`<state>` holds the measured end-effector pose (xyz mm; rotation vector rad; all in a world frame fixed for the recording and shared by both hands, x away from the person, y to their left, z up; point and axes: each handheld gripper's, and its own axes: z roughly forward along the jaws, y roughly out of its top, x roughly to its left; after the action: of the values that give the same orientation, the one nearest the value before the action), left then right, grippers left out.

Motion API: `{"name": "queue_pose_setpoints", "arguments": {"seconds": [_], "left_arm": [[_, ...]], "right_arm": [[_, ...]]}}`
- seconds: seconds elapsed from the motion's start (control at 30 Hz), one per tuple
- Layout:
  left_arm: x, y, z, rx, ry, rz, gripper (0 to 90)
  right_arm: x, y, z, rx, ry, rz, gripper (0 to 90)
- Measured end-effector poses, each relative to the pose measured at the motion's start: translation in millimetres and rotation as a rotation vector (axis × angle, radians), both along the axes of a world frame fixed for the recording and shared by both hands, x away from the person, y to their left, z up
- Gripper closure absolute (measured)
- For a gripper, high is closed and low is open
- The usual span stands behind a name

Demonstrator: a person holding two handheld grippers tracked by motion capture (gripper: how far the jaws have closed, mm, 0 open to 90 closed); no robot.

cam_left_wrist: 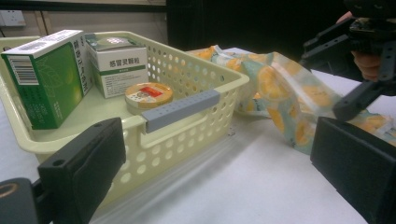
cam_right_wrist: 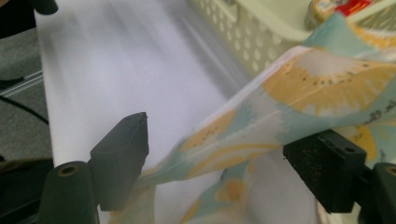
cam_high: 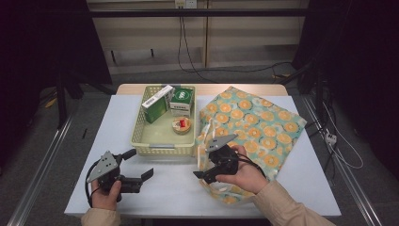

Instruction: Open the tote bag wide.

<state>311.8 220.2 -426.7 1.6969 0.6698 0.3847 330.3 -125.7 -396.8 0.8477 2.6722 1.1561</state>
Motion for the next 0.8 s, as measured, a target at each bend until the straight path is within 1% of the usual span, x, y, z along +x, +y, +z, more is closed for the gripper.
{"name": "queue_pose_setpoints", "arguments": {"seconds": [0.07,0.17,0.23,0.3,0.4,0.47,0.53,0.6,0.67,0.73,0.8], "left_arm": [[-0.7,-0.4,0.5,-0.005,0.001,0.000,3.2],[-0.9,-0.3,0.5,-0.004,0.000,0.001,3.2],[-0.6,0.1,0.3,0.001,-0.001,-0.001,3.2],[-0.6,0.1,0.2,0.001,0.000,0.001,3.2],[-0.7,0.1,0.6,-0.003,-0.003,0.001,3.2],[-0.9,0.1,0.7,-0.002,-0.002,0.000,3.2],[-1.1,-0.1,0.7,-0.005,0.000,0.000,3.2],[-0.9,-0.2,0.5,-0.004,-0.001,-0.002,3.2],[-0.8,-0.3,0.4,0.000,-0.001,-0.002,3.2],[-0.7,-0.5,0.3,0.001,-0.001,-0.003,3.2],[-0.6,-0.9,0.1,0.000,0.001,-0.003,3.2]], "right_arm": [[-2.2,-2.6,-0.8,-0.008,0.000,0.005,22.6],[-4.7,-7.4,-2.9,-0.015,0.002,-0.004,22.3],[-7.6,-10.4,-3.1,-0.015,-0.026,-0.024,22.6],[-11.3,-12.8,-2.9,-0.006,-0.030,-0.038,23.4],[-18.8,-15.8,-4.4,0.004,-0.069,-0.055,32.8],[-24.4,-16.8,-7.0,0.016,-0.063,-0.065,35.6],[-30.8,-17.7,-9.5,0.034,-0.076,-0.067,40.1],[-36.6,-18.4,-11.3,0.052,-0.070,-0.072,40.9],[-42.7,-18.5,-11.9,0.067,-0.081,-0.075,43.6],[-47.6,-17.7,-11.7,0.077,-0.078,-0.059,45.3],[-51.9,-14.8,-11.8,0.077,-0.074,-0.037,50.0]]}}
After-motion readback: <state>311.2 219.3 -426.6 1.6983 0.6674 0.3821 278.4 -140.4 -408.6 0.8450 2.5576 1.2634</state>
